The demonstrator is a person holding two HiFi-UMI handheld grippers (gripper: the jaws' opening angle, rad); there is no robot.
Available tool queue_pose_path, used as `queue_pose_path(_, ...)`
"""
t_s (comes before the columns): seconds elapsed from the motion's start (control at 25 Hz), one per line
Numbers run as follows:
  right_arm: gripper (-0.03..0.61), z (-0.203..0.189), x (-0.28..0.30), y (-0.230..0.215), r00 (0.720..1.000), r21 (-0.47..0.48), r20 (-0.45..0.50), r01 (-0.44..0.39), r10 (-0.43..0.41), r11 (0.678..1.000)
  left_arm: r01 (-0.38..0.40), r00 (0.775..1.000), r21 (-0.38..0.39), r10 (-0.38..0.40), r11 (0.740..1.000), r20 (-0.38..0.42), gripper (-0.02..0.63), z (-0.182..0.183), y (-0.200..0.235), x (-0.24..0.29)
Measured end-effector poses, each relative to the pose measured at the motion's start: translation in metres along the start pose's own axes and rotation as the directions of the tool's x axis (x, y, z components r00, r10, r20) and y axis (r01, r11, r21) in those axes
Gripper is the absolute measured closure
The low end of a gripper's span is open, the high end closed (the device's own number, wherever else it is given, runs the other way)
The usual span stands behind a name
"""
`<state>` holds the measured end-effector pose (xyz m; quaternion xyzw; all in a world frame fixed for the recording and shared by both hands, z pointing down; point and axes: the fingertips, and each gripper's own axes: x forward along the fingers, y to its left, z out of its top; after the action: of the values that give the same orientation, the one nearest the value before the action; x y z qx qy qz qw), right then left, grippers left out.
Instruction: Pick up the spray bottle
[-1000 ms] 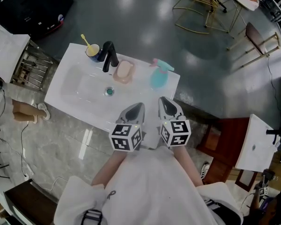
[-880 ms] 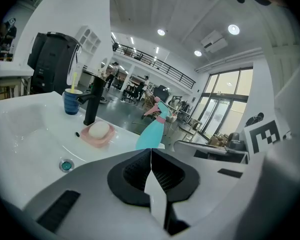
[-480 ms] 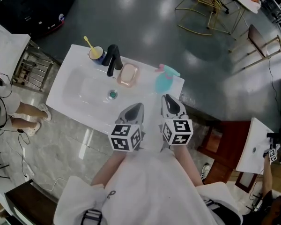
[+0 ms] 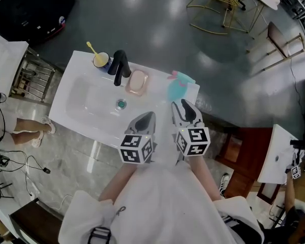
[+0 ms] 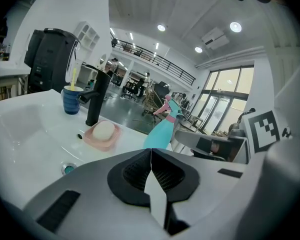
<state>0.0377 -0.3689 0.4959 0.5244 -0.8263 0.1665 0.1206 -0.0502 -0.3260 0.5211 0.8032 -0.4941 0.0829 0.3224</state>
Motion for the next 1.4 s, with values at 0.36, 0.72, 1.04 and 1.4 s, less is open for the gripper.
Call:
queue_pose_path(0.36, 0.362, 0.009, 0.008, -0.005, 0.999, 0.003, 0.029, 0.034, -0.035, 0.999, 0.017, 1.000, 0.007, -0.017, 1.000, -0.009, 0.588, 0.004, 0.002, 0.004)
queue_pose_path(0.72, 0.305, 0.014, 0.020, -0.019, 0.996, -0.003, 0.033, 0.078, -0.078, 0.997, 0.022, 0.999, 0.013, -0.021, 1.000, -0.028, 0.588, 0.003, 0.005, 0.008)
queue_pose_path(1.04, 0.296, 0.018, 0.032, -0.031, 0.993, -0.007, 0.034, 0.116, -0.116, 0.993, 0.007, 0.999, 0.012, -0.006, 1.000, -0.040, 0.588, 0.002, 0.016, 0.007)
queue_pose_path(1.4, 0.296, 0.022, 0.047, -0.040, 0.989, -0.006, 0.035, 0.146, -0.146, 0.989, 0.010, 0.998, 0.009, -0.010, 1.000, -0.054, 0.588, 0.003, 0.023, 0.012)
